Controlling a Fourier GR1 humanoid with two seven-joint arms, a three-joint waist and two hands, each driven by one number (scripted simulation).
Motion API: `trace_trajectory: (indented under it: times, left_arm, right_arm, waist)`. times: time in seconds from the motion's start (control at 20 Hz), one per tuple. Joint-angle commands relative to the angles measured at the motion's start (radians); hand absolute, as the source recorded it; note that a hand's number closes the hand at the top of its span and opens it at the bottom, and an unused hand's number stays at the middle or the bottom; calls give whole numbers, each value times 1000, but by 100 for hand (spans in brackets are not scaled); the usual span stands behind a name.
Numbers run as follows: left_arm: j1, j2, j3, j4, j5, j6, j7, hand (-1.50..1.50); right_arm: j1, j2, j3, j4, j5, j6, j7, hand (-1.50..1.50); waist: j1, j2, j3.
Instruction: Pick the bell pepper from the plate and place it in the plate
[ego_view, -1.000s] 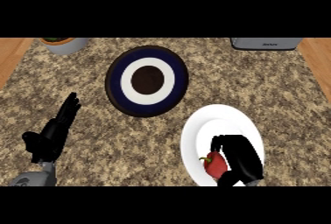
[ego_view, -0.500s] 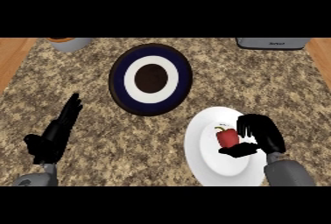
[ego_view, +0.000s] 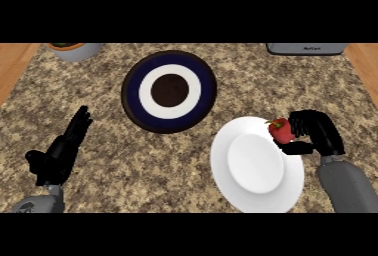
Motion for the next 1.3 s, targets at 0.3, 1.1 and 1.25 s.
trace_trajectory:
  times: [0.3,1.1,1.25]
  left_arm:
    - [16,-7,10,-40,0,-2,38,0]
    - [33,28,70,21,-4,-71,-34,0]
    - [22,-38,11,-17,-46,-20,-10,0]
  right_arm:
    - [33,4,-46,-378,-78,-15,54,150]
    - [-225,174,114,-402,22,75,333,150]
    - [-331,244,132,-274,42,31,322,150]
  waist:
    - [-14,-5,0]
    - [5,0,0]
    - [9,1,0]
